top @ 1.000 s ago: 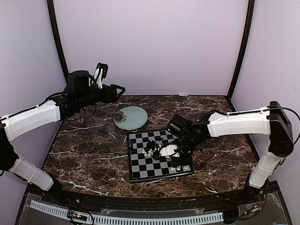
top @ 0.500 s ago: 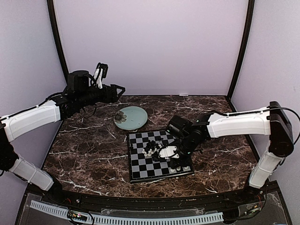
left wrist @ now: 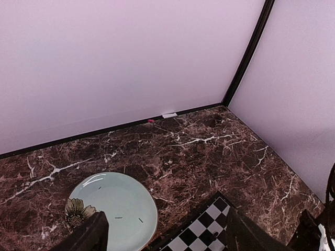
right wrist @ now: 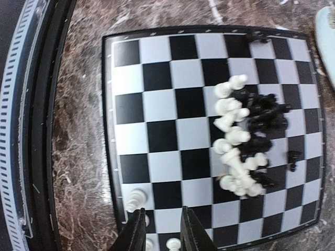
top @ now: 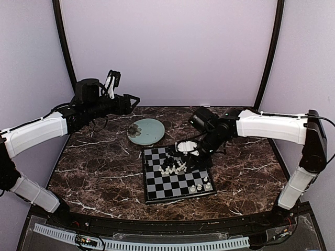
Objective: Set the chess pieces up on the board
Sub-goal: Place the bishop on f1, then pick up the pawn from the chessboard.
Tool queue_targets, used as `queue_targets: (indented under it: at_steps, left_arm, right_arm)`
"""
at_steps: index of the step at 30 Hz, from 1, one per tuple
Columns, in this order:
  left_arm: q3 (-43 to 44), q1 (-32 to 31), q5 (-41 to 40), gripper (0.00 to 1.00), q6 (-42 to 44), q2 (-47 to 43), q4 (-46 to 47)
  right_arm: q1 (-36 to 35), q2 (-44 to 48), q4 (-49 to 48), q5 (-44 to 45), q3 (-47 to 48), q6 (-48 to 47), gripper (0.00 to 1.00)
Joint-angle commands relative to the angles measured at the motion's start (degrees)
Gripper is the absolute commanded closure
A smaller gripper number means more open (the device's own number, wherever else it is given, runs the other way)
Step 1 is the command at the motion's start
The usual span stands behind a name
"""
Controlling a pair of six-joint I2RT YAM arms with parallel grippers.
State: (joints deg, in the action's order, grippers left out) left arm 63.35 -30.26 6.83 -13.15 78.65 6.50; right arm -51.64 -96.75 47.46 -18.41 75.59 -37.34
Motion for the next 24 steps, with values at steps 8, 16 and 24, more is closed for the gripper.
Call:
queue_targets:
  at_steps: [8,16,24]
  left_arm:
    - [-0.01,-0.06,-0.12,0.21,0.05,-1.51,-0.09]
    - [0.06,-0.06,0.17,0.21,-0.02,-1.66,-0.09]
    - [0.05,-0.06,0.24,0.21,-0.01,-1.85,-0.09]
  right_arm:
    - [4.68,-5.88,-7.95,6.24,1.39,0.62,0.84]
    - [4.62,-8.59,-8.48,5.85,1.61,-0.52,0.83]
    - [4.48,-10.53,-8.62,5.02,1.53,-0.81,0.8]
